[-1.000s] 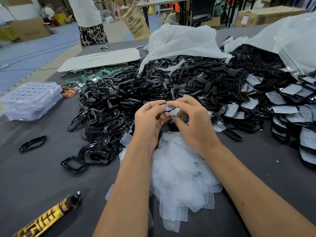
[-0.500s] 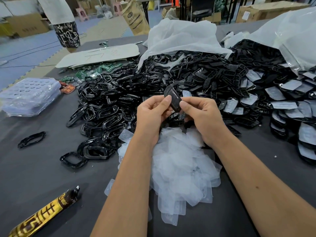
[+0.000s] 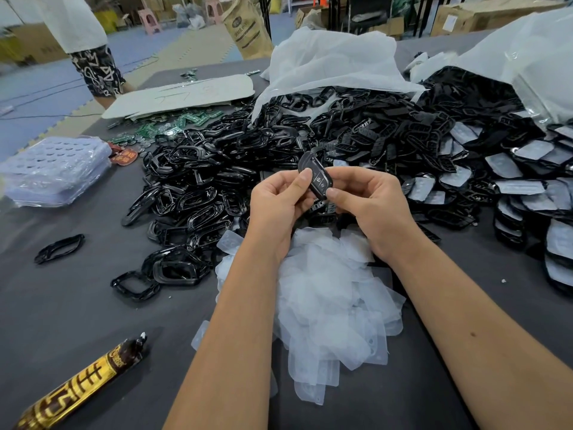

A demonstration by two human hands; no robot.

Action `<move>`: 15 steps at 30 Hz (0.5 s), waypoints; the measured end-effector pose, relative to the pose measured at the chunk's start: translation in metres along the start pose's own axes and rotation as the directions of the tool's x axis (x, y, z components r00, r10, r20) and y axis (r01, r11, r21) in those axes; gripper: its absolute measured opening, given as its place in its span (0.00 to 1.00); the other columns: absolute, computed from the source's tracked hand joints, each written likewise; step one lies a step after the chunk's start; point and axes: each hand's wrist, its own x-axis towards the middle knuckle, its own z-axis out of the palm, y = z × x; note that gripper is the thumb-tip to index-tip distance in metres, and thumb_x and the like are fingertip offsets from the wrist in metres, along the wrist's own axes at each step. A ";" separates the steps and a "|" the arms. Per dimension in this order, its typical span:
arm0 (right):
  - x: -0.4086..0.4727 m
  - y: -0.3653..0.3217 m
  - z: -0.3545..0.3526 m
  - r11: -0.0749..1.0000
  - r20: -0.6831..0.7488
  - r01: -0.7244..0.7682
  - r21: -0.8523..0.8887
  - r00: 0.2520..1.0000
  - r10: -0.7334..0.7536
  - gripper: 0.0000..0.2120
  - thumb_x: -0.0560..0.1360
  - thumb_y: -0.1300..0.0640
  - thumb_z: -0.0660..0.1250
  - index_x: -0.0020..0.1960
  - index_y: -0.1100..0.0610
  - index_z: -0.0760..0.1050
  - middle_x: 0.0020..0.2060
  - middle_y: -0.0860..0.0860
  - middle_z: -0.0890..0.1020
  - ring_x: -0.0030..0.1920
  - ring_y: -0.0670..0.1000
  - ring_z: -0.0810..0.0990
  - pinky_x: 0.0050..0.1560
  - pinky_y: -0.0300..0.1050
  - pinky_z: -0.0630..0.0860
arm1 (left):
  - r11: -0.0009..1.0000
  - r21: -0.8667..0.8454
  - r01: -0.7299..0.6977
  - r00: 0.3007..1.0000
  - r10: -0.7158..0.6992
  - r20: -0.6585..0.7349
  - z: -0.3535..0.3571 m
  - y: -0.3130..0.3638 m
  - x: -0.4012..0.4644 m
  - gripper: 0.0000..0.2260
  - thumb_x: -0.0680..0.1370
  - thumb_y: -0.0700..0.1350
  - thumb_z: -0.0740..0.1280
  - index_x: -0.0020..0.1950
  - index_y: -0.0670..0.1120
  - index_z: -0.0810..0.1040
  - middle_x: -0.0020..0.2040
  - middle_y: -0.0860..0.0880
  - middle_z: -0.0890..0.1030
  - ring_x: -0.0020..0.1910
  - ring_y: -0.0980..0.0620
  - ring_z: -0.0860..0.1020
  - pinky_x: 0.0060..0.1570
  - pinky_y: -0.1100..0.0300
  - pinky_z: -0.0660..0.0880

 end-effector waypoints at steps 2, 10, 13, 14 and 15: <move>0.000 0.000 -0.001 1.000 0.002 0.001 0.002 1.000 -0.001 0.16 0.75 0.73 0.72 0.52 0.52 0.85 0.42 0.50 0.88 0.44 0.45 0.86 0.47 0.36 0.81 | 1.000 0.014 -0.006 1.000 0.006 0.009 0.000 0.000 0.000 0.04 0.81 0.40 0.71 0.48 0.40 0.83 0.40 0.46 0.83 0.35 0.57 0.79 0.39 0.65 0.78; 0.000 0.002 -0.003 0.999 0.002 -0.029 0.014 1.000 0.029 0.14 0.73 0.73 0.74 0.54 0.59 0.84 0.44 0.54 0.88 0.45 0.49 0.86 0.51 0.41 0.82 | 0.998 -0.058 0.000 0.999 0.001 0.032 -0.001 0.004 -0.003 0.03 0.80 0.37 0.71 0.49 0.42 0.84 0.42 0.46 0.87 0.37 0.56 0.82 0.37 0.66 0.78; 0.001 0.002 -0.002 0.999 0.013 -0.046 0.015 0.999 0.045 0.16 0.74 0.72 0.73 0.59 0.60 0.83 0.45 0.60 0.85 0.45 0.51 0.84 0.53 0.43 0.82 | 0.997 -0.071 0.005 1.000 -0.004 0.016 0.000 0.006 -0.003 0.03 0.80 0.36 0.70 0.48 0.40 0.83 0.40 0.45 0.84 0.33 0.56 0.77 0.33 0.68 0.74; 0.001 0.003 -0.001 0.999 0.018 -0.048 0.022 0.999 0.048 0.17 0.75 0.72 0.73 0.61 0.60 0.83 0.45 0.62 0.84 0.44 0.52 0.83 0.52 0.43 0.81 | 0.997 -0.072 0.008 1.000 -0.007 0.012 0.000 0.006 -0.003 0.03 0.81 0.35 0.69 0.49 0.39 0.82 0.40 0.44 0.82 0.33 0.56 0.76 0.32 0.68 0.73; 0.001 0.003 -0.002 0.998 0.020 -0.050 0.034 0.999 0.049 0.17 0.75 0.73 0.72 0.61 0.60 0.82 0.45 0.63 0.83 0.44 0.52 0.83 0.50 0.42 0.81 | 0.997 -0.072 0.013 1.000 -0.012 0.013 0.000 0.007 -0.003 0.02 0.81 0.35 0.69 0.49 0.38 0.82 0.40 0.43 0.81 0.33 0.55 0.75 0.32 0.68 0.72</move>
